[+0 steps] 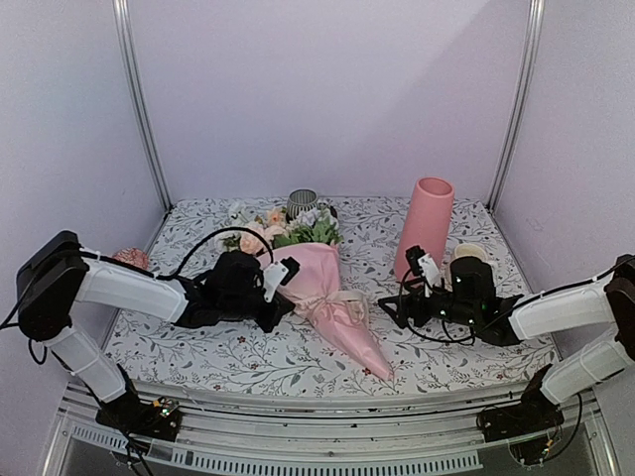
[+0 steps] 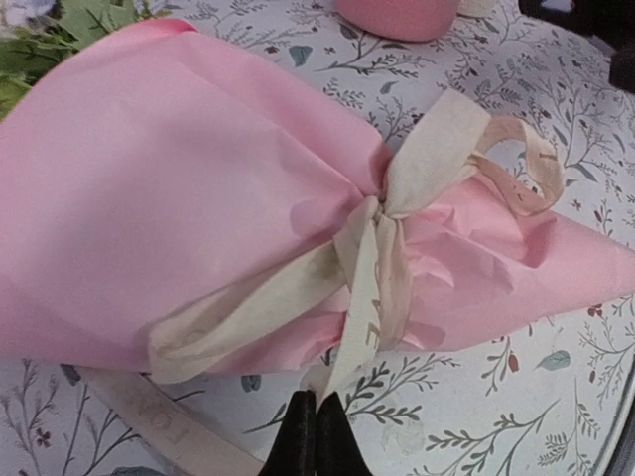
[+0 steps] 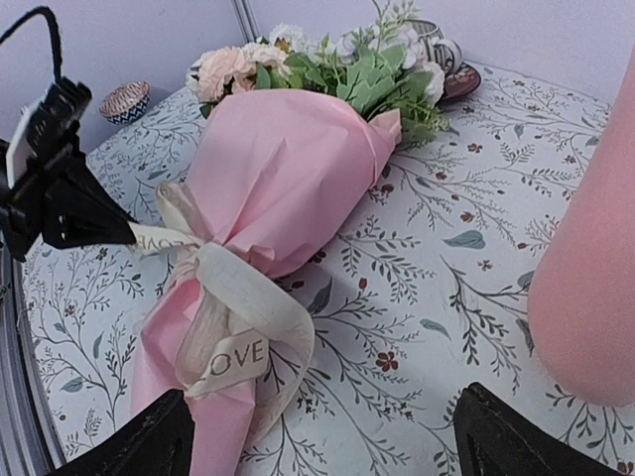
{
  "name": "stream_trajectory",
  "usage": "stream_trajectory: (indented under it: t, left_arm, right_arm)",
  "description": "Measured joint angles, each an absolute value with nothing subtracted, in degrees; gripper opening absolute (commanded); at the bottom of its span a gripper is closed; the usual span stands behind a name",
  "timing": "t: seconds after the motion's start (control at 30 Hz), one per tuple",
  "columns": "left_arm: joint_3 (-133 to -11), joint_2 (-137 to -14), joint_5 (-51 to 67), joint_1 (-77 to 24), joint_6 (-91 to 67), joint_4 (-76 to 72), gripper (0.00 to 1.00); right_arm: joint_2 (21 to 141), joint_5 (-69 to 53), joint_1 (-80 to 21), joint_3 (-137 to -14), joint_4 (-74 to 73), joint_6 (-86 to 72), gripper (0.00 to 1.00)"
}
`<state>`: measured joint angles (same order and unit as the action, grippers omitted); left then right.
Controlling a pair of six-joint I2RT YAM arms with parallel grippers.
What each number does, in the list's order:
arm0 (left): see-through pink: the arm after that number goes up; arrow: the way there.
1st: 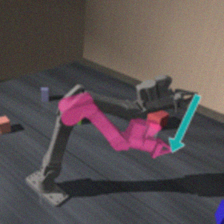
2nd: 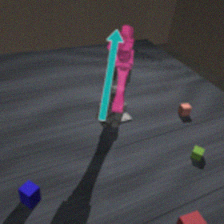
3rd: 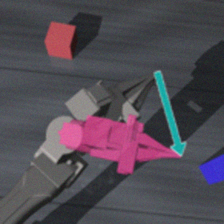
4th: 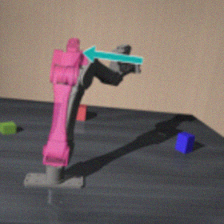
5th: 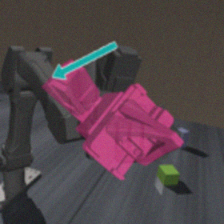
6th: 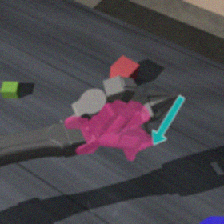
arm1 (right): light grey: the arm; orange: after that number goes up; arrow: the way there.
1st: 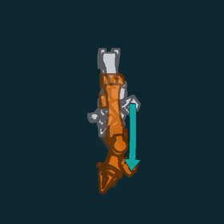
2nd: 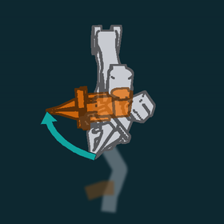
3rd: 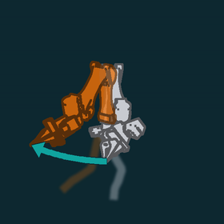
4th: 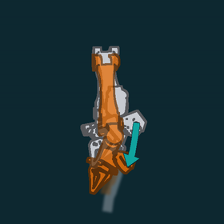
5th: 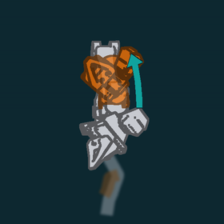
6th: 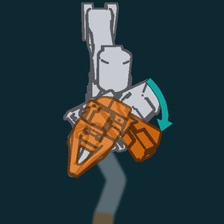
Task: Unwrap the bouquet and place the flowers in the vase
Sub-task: Pick up the ribbon from the tied bouquet.
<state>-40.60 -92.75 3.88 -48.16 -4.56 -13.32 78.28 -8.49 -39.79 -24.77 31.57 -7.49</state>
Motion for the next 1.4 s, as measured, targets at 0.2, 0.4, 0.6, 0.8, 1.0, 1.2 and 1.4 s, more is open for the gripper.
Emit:
stream_trajectory:
  t: [0.2,0.4,0.6,0.8,1.0,1.2,1.4]
  left_arm:
    - [-39.38,-89.45,-4.95,-48.14,-5.63,-13.37,0.00]
    - [-38.41,-87.61,-11.29,-48.14,-6.11,-12.95,0.00]
    - [-36.91,-84.51,-12.88,-48.14,-6.22,-13.06,0.00]
    - [-35.92,-82.37,-13.30,-48.14,-6.22,-13.32,0.00]
    - [-34.83,-80.60,-13.30,-48.14,-6.13,-13.45,0.00]
    - [-34.63,-79.59,-12.71,-48.14,-5.98,-13.76,0.00]
    - [-34.59,-79.40,-12.67,-48.14,-5.98,-13.85,0.00]
  right_arm:
    - [80.44,-1.65,-49.01,-25.36,27.03,-8.78,0.93]
    - [85.03,7.11,-56.45,-25.43,26.15,-16.75,0.93]
    - [89.78,16.21,-63.11,-28.14,19.92,-24.95,0.94]
    - [92.27,21.19,-65.04,-31.88,16.64,-28.93,0.94]
    - [97.01,23.35,-72.77,-37.19,15.09,-27.35,0.96]
    - [98.10,24.18,-75.37,-39.79,15.07,-25.26,0.99]
    - [93.80,25.21,-73.63,-38.04,15.07,-24.21,0.97]
